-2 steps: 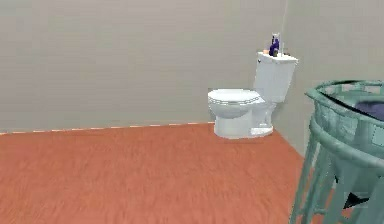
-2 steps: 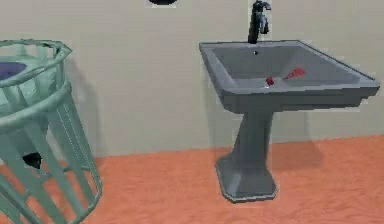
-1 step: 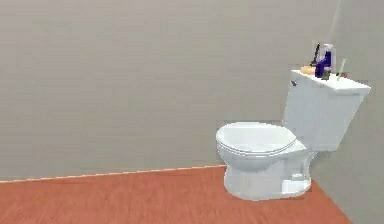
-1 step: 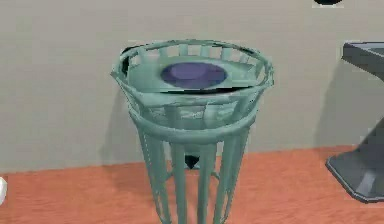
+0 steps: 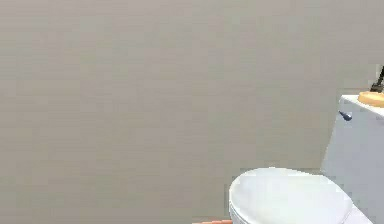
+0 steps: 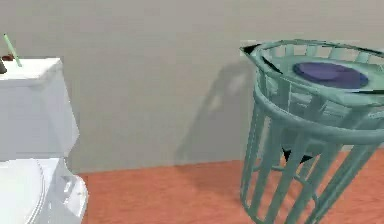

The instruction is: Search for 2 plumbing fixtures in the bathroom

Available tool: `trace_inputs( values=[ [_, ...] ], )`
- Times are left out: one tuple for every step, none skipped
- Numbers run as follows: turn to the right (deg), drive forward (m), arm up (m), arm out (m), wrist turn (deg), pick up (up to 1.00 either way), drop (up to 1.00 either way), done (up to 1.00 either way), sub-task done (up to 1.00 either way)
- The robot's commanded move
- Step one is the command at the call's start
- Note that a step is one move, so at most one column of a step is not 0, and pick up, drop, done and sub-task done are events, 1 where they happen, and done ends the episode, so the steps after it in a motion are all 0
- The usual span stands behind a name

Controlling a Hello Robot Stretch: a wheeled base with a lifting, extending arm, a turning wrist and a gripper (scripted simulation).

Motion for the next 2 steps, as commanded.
trace_inputs(
  values=[
    [36.0,0.00,0.00,0.00,0.0,0.00,0.00,0.00,0.00],
    [0.0,0.00,0.00,0.00,0.0,0.00,0.00,1.00,0.00]
  ],
)
